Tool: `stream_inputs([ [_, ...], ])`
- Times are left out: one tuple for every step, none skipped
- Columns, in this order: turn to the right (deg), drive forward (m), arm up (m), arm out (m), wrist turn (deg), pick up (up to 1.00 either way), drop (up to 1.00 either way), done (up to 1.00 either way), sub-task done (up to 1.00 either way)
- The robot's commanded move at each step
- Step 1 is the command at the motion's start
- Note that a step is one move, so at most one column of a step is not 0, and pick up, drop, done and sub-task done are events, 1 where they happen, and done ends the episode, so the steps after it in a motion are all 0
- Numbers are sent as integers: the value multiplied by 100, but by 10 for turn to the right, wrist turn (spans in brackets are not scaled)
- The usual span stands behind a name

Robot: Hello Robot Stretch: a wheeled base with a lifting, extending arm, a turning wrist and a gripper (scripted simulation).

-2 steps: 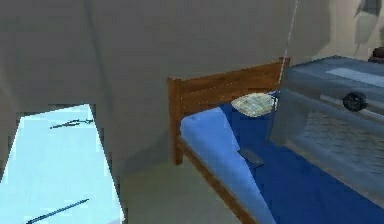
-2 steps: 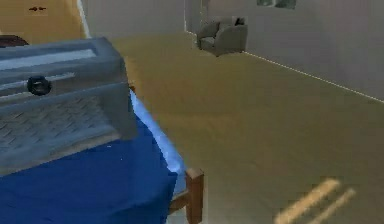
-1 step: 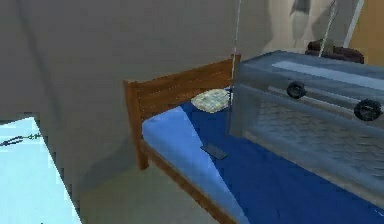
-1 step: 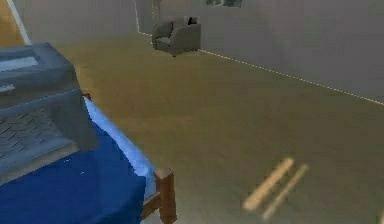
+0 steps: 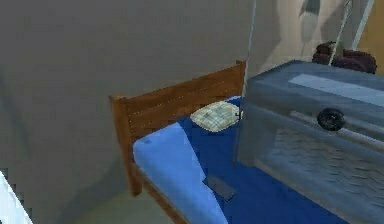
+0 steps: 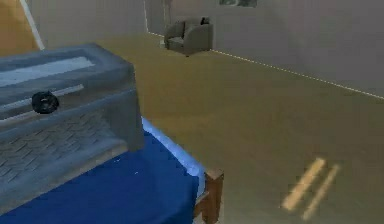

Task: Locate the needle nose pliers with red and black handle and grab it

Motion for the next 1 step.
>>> stream_inputs([
  [-450, 0, 0, 0, 0, 0, 0, 0, 0],
])
